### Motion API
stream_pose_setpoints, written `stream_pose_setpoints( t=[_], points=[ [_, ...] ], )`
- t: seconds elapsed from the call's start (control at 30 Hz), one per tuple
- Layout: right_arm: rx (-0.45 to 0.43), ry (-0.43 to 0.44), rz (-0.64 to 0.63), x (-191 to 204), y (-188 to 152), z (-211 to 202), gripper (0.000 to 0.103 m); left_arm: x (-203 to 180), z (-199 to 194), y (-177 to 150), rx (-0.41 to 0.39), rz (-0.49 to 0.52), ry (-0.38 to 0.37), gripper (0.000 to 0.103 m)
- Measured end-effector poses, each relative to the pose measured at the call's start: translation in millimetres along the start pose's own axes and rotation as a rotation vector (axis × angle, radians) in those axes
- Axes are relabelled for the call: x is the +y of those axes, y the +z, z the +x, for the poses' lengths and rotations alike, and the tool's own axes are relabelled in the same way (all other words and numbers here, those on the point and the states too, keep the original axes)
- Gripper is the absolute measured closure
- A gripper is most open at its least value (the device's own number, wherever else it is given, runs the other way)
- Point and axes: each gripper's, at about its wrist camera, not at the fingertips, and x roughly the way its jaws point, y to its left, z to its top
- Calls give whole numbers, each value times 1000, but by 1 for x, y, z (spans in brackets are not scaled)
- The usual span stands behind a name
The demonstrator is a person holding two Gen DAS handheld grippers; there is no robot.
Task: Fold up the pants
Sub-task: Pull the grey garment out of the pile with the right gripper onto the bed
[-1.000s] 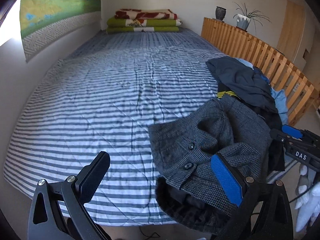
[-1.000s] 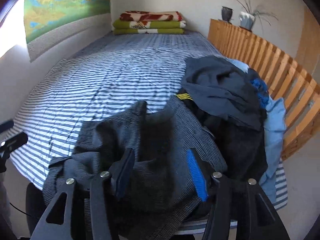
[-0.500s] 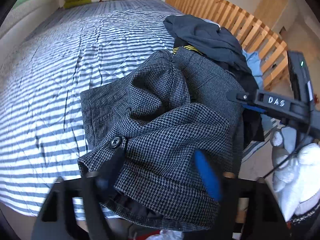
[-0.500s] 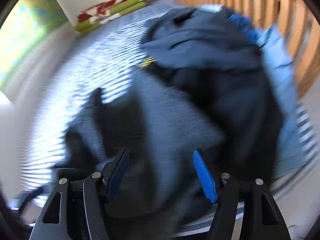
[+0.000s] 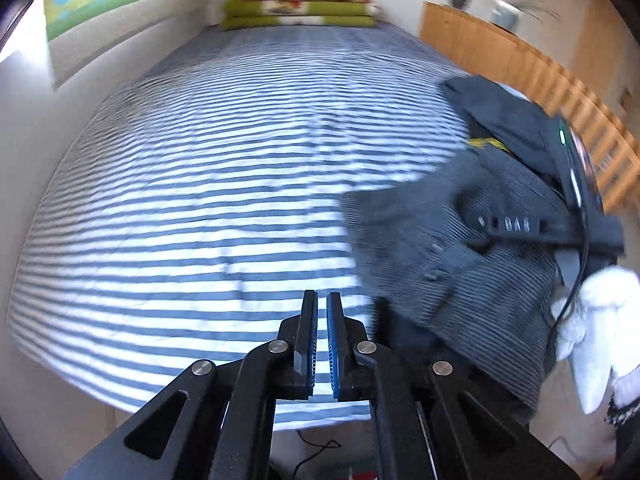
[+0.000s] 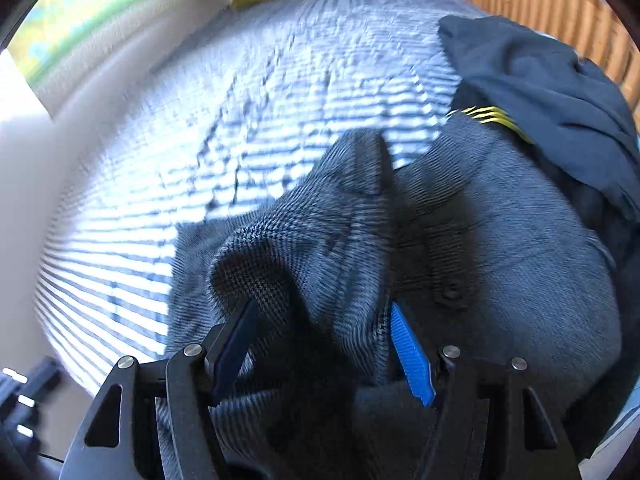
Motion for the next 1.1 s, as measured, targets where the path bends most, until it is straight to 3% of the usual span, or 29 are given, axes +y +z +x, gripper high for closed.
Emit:
stream_pose_setpoints(
  t=[0.03, 0.07, 0.1, 0.17, 0.2, 0.33, 0.47, 0.57, 0.63, 0.67, 0.8, 0.93, 1.03, 1.1],
  points=[
    [7, -3, -1, 4, 0, 5, 44, 13, 3, 4, 16, -35, 1, 93],
    [16, -4, 0, 6, -1, 9, 49, 25, 8, 9, 39, -72, -16, 80],
    [24, 9, 2, 8, -2, 11, 49, 31, 13, 12, 48, -93, -35, 56],
    [28, 61, 10, 8, -7, 7, 49, 39, 25, 21, 50, -130, -60, 27],
    [25, 87, 9, 6, -9, 1, 48, 40, 32, 27, 49, -141, -69, 25],
    [-42, 79, 10, -20, -15, -29, 47, 8, 76, 55, 105, -73, -104, 25],
    [-120, -10, 97, -73, -11, -58, 47, -34, 130, 72, 148, 19, -38, 25],
    [-131, -96, 165, -111, 1, -64, 47, -55, 165, 79, 194, 62, -19, 26],
    [-110, -135, 159, -123, 11, -55, 47, -63, 179, 78, 224, 71, -28, 43],
    [-94, -163, 147, -125, 17, -49, 47, -64, 186, 78, 239, 65, -40, 59],
    [-72, -241, 90, -114, 38, -26, 40, -57, 187, 79, 227, 13, -64, 75],
    [-38, -300, -12, -98, 46, -3, 39, -37, 165, 79, 206, -28, -123, 78],
    [-37, -375, -87, -89, 43, 6, 58, -17, 142, 78, 190, -90, -203, 79],
    [-30, -383, -113, -87, 40, 5, 74, -10, 124, 76, 159, -93, -209, 84]
  ],
)
